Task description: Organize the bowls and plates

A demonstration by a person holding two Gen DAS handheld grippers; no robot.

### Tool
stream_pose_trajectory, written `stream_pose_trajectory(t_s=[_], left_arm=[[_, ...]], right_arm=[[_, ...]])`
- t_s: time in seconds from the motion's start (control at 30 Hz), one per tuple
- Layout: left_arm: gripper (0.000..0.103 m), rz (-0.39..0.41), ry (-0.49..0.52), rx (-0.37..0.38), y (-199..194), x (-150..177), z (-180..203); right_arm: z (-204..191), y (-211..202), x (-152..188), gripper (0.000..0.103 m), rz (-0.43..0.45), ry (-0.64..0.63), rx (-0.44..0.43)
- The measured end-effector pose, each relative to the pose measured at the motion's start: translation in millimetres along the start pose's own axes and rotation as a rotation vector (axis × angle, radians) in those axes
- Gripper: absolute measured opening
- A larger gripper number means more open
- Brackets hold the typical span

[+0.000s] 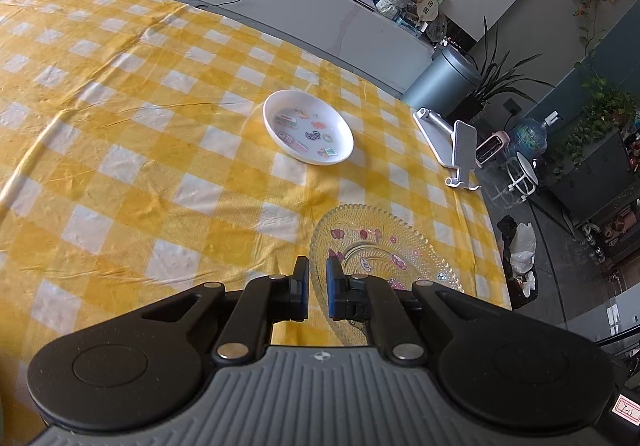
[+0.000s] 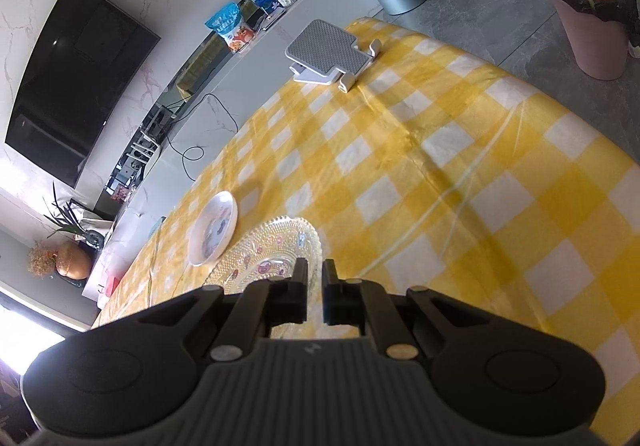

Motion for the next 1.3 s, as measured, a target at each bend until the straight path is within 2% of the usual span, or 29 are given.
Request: stream_pose_trajectory(t_s=[0.3, 0.57, 0.8, 1.3], left_arm=[[0.008, 0.003, 0.031, -0.001, -59.4, 29.7, -21.3], [0.009, -0.010, 0.051, -0.016, -90.3, 61.0, -39.4], [0.009, -0.013, 0.066, -0.038, -95.0, 77.1, -50.5], [0.008, -0.036, 0.111, -0.106, -85.5, 93.0, -60.9]], right_arm=[[-15.3, -35.1, 49.2, 0.004, -0.015, -0.027, -0.064], [-19.7, -59.3, 92.1, 0.005, -0.038, -0.052, -0.058], [-19.8, -65.7, 113.2, 0.005, -0.057, -0.079, -0.031], [-22.1, -56.7, 123.8, 0.005, -0.068, -0.206, 0.055]])
Point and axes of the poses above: each gripper's, at about its wrist camera, not at the fingertips, and y roughly the way its jaws point, z to its right, x to its underside, the point moved 10 cm from there along y, roughly the way its jaws point, and after that the axes turned 1 degree about -z, right-handed, at the moved point
